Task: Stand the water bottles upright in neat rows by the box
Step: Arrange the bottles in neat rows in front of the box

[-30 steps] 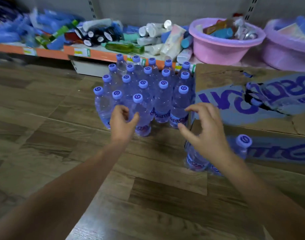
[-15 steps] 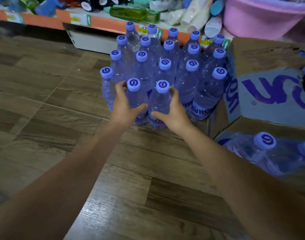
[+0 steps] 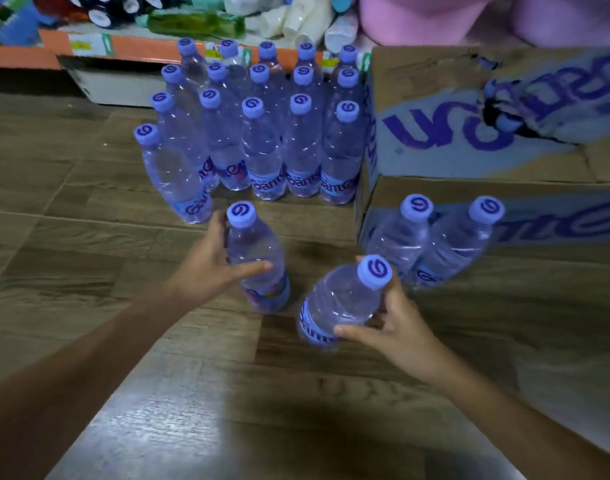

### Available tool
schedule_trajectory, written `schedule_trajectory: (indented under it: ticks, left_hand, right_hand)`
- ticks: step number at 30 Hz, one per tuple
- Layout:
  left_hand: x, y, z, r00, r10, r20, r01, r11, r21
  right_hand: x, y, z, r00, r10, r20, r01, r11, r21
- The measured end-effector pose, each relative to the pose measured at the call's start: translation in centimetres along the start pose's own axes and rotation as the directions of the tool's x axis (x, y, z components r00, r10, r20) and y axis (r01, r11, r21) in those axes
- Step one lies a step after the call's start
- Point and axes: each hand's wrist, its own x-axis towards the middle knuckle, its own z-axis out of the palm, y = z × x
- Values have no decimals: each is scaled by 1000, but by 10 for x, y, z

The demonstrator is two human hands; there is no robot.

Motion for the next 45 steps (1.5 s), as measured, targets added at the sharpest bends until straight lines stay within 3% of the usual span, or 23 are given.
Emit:
schedule_trajectory:
  ticks: [5,8,10,13,17,23,28,31,35,39,42,45]
  left_hand:
    - [-45,52,68,955,-20,295,13,1000,26]
    - [-50,82,126,892,12,452,0,1000,-28]
    - [-42,106,167,871,88,483,-75,996,-47]
    - [-24,133,223,898,115,425,-99,993,-58]
    - [0,165,282,980,88,180,-101,993,65]
    - [34,182,322,998,36,49,-45,978,202]
    - [44,179,327,999,29,-42,-19,973,228]
    - [43,177,326,995,9,-95,13,974,226]
    - [48,177,321,998,-55,-11,56,988,142]
    - [54,177,305,979,-132,156,142,988,-57]
    - [54,173,295,968,-65,242,59,998,33]
    - [51,177,294,988,19,153,-51,976,210]
  right_hand:
    - [-110,11,-77,976,196,-90,-180,971,158]
    - [-138,19,-129,941,205,-270,-166,973,159]
    - [-140,20,-163,910,173,-378,-138,983,118]
    - [-122,18,-210,892,100,-441,-87,995,50]
    - [-86,20,-261,900,14,-435,-65,992,-104]
    - [-46,35,-288,915,121,-384,-186,973,-137]
    - [-34,37,-285,925,184,-333,-208,977,-37]
    - [-33,33,-285,935,198,-294,-229,971,-73]
    - [-30,32,-284,937,202,-287,-271,935,-228]
    - [-36,32,-279,901,126,-416,-228,952,-206]
    - [-35,31,-275,893,99,-439,-197,963,-183]
    - [-35,31,-271,895,93,-436,-153,983,-104]
